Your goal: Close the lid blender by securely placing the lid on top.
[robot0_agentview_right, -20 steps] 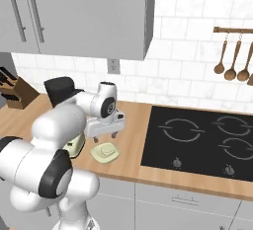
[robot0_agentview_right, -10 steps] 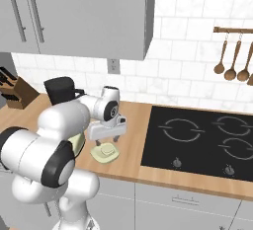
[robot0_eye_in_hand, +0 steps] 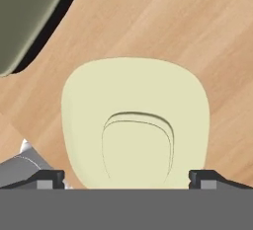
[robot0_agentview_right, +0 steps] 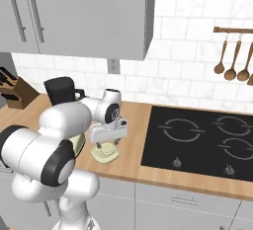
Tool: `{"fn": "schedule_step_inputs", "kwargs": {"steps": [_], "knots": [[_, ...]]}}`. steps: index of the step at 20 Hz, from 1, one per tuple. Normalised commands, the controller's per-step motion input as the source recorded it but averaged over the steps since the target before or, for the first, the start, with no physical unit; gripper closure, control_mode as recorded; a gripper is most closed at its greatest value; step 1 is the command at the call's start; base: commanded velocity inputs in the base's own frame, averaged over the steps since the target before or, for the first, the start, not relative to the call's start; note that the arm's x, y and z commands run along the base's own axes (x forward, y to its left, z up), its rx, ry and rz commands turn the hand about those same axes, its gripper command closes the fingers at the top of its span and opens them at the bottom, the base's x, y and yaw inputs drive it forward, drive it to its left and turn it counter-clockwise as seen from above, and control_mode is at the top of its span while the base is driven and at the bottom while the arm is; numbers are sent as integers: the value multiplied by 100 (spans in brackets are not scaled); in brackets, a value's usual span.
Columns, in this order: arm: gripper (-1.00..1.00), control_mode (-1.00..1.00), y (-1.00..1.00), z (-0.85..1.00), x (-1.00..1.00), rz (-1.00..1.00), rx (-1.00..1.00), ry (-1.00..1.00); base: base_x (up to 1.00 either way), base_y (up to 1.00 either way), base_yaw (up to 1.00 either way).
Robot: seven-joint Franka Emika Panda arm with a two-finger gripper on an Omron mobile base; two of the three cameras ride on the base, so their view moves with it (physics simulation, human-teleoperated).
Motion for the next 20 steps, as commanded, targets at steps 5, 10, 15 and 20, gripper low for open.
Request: {"fn": "schedule_step_inputs", "kwargs": {"steps": [5, 10, 15, 20], "knots": [[-100, -100, -2, -5, -12, 0, 0, 1, 0, 0, 0], [-100, -100, 0, -11, -5, 0, 0, 0, 0, 0, 0], [-100, -100, 0, -13, 0, 0, 0, 0, 0, 0, 0], [-100, -100, 0, -16, 2, 0, 0, 0, 0, 0, 0]]}}
